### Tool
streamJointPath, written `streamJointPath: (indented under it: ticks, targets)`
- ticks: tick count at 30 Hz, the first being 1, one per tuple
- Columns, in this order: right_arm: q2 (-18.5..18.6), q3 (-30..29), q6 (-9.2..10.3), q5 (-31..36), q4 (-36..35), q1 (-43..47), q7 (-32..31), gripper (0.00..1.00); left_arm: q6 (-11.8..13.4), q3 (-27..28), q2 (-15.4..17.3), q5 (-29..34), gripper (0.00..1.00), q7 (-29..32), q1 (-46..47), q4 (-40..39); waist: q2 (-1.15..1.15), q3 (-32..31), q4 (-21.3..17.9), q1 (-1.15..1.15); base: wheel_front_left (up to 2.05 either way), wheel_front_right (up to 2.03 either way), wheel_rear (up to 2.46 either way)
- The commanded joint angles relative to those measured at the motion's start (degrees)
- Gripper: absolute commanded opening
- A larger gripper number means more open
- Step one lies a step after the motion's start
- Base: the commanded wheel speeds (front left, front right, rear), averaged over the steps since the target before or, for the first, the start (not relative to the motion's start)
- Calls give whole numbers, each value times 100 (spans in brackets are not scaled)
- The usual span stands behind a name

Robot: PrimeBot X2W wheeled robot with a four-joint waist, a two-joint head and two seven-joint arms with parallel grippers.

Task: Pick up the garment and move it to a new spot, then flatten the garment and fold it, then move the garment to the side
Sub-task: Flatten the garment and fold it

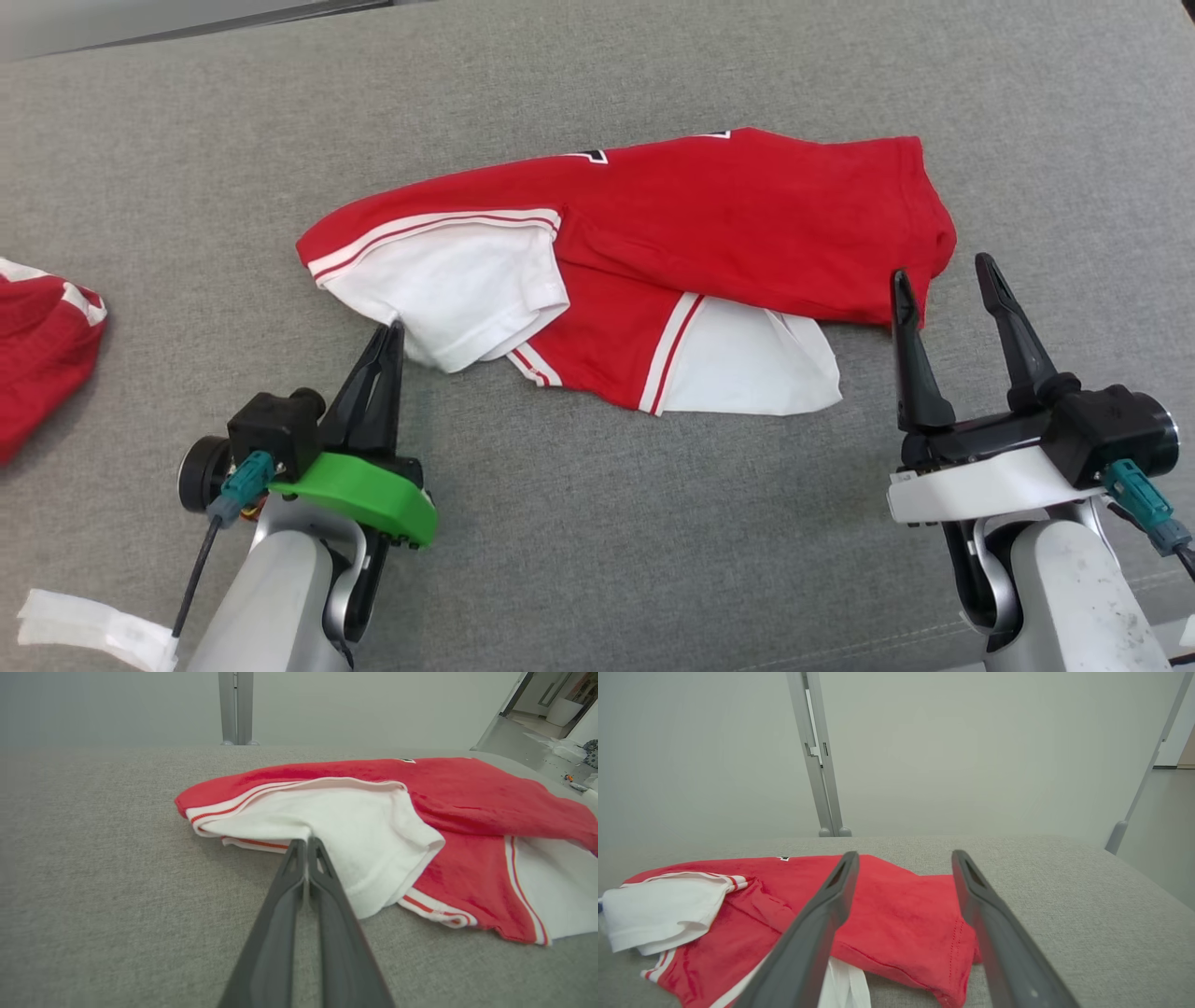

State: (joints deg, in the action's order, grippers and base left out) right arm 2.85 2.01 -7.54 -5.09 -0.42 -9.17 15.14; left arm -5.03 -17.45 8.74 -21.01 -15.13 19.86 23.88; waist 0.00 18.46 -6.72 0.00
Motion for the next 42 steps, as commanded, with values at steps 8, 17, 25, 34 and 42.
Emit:
streamJointPath:
  ticks: [8,17,25,34,42]
  targets:
    - [7,42,10,-63,47,137,1,100,175,-12,263,60,0,311,-537,-1062,0,-192,109,0,0,0,0]
    - [8,101,10,-72,37,119,1,100,475,-29,111,-279,51,1303,-850,-962,0,-189,-28,0,0,0,0]
    - [7,83,10,-21,70,104,1,100,572,-64,-97,-405,100,1272,-881,-674,0,-137,-79,0,0,0,0]
    - [7,122,10,-48,63,24,1,100,703,-91,-166,-341,63,1175,-566,-188,0,-97,-144,0,0,0,0]
    - [7,83,10,-56,51,22,1,100,571,-254,-143,-279,0,1148,-388,71,0,-44,-157,0,0,0,0]
